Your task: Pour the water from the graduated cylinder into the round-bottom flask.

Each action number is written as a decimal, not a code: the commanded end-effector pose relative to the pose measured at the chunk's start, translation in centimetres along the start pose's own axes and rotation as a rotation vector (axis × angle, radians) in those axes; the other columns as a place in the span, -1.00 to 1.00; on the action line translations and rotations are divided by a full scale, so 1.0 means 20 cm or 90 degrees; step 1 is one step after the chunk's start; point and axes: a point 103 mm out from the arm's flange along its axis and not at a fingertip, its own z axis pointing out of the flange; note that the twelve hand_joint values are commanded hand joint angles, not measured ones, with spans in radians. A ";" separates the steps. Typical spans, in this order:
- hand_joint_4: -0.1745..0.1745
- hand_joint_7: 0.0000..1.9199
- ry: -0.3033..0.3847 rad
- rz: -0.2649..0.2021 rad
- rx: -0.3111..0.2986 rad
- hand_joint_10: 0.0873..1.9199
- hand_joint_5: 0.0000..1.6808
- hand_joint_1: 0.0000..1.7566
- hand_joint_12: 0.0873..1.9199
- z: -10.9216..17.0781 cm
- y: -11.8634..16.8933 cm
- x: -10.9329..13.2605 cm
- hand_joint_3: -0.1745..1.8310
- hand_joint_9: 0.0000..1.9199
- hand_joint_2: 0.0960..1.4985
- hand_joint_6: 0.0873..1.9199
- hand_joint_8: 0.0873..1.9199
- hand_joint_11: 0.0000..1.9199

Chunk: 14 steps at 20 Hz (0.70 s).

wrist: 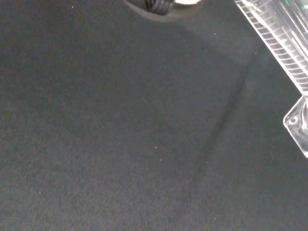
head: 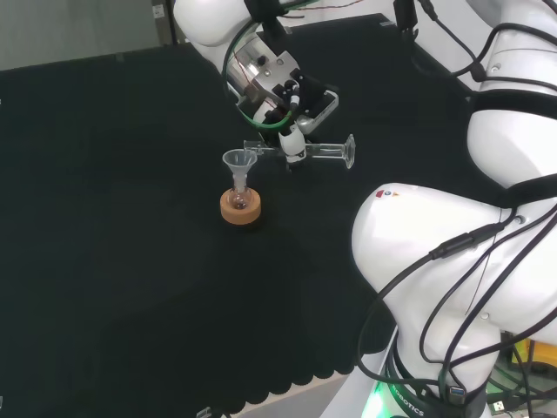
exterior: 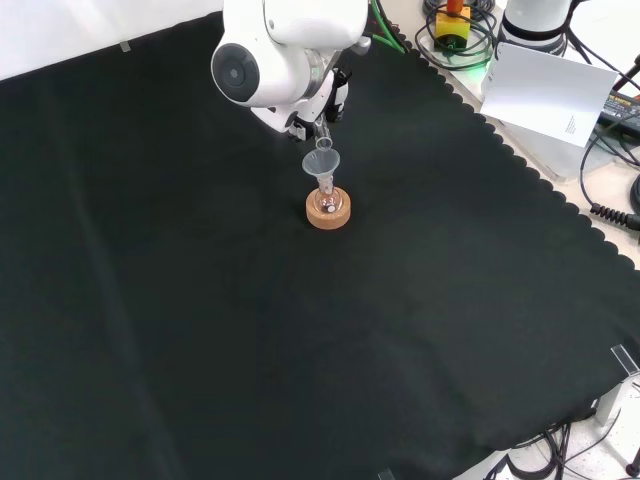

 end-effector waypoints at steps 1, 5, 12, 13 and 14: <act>-1.00 -0.02 -0.005 0.004 0.001 -0.44 0.26 0.59 -0.32 0.00 -0.01 0.00 -0.83 0.35 0.35 -0.16 -0.03 0.34; -1.00 -0.02 -0.010 0.008 0.009 -0.44 0.26 0.59 -0.32 -0.01 -0.02 0.00 -0.83 0.35 0.35 -0.17 -0.03 0.35; -1.00 -0.02 -0.018 0.021 0.032 -0.44 0.26 0.59 -0.33 -0.05 -0.04 0.03 -0.83 0.35 0.35 -0.17 -0.03 0.35; -1.00 -0.02 -0.019 0.022 0.033 -0.44 0.26 0.59 -0.33 -0.05 -0.04 0.04 -0.83 0.35 0.35 -0.17 -0.03 0.35; -1.00 -0.02 -0.019 0.022 0.034 -0.44 0.26 0.59 -0.33 -0.05 -0.04 0.04 -0.83 0.35 0.35 -0.17 -0.03 0.35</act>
